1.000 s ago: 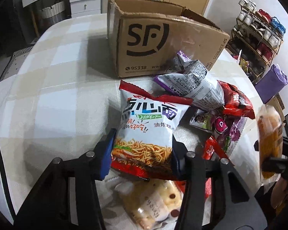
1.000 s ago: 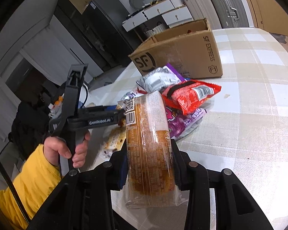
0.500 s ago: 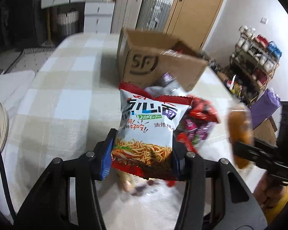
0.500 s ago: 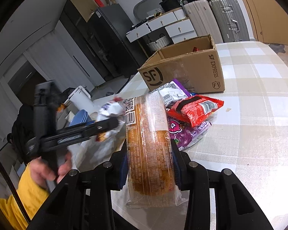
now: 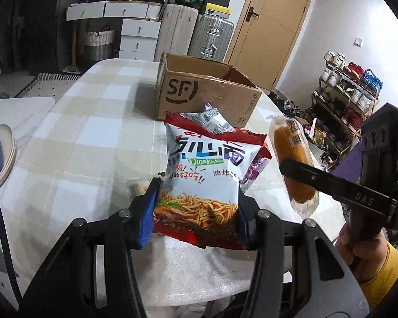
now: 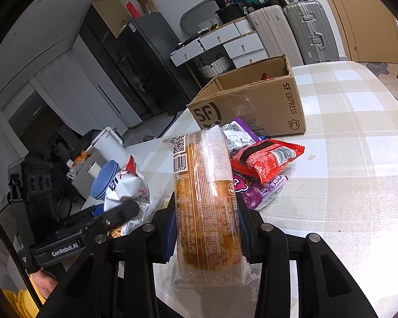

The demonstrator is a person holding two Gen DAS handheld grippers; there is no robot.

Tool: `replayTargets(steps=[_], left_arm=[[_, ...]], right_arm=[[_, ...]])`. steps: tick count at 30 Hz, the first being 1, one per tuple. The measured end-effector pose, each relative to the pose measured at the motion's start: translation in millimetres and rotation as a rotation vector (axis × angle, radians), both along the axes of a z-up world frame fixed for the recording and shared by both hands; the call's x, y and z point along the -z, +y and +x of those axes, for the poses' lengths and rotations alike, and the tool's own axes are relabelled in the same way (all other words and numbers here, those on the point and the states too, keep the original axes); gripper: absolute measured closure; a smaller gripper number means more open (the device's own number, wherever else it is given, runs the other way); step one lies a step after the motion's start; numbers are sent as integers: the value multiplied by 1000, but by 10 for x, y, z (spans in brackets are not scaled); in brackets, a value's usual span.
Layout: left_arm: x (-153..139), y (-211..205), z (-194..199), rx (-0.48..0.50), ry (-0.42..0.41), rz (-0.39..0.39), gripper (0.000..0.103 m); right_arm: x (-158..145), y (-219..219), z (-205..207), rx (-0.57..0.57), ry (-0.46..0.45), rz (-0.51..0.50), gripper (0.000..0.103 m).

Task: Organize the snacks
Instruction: 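Carry the bread roll with the right gripper while the left gripper carries the noodle bag over the box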

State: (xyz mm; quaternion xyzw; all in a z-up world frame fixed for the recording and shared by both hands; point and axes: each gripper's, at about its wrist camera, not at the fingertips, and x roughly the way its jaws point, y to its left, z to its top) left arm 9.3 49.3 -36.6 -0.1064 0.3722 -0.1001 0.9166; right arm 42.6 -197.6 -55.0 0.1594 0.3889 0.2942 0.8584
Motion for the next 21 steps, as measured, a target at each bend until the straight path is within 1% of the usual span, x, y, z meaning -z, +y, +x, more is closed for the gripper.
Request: replayTargets(steps=[3,10,16,21], left_arm=[[11,10,2,2,4,-6,56],[-41,89,110,-1,16,-73,56],[-219,172,255,-21,-2,-100,56],[-381,241,391,-23,-14,-122,56]], right_arm=[[-23,6,-1,0,-11,4,65],[-193,-16,-26,22,-59,40,65],[-470,-20,-43,25,-119,63,65],[-629,-35,84,25,-108,84,65]])
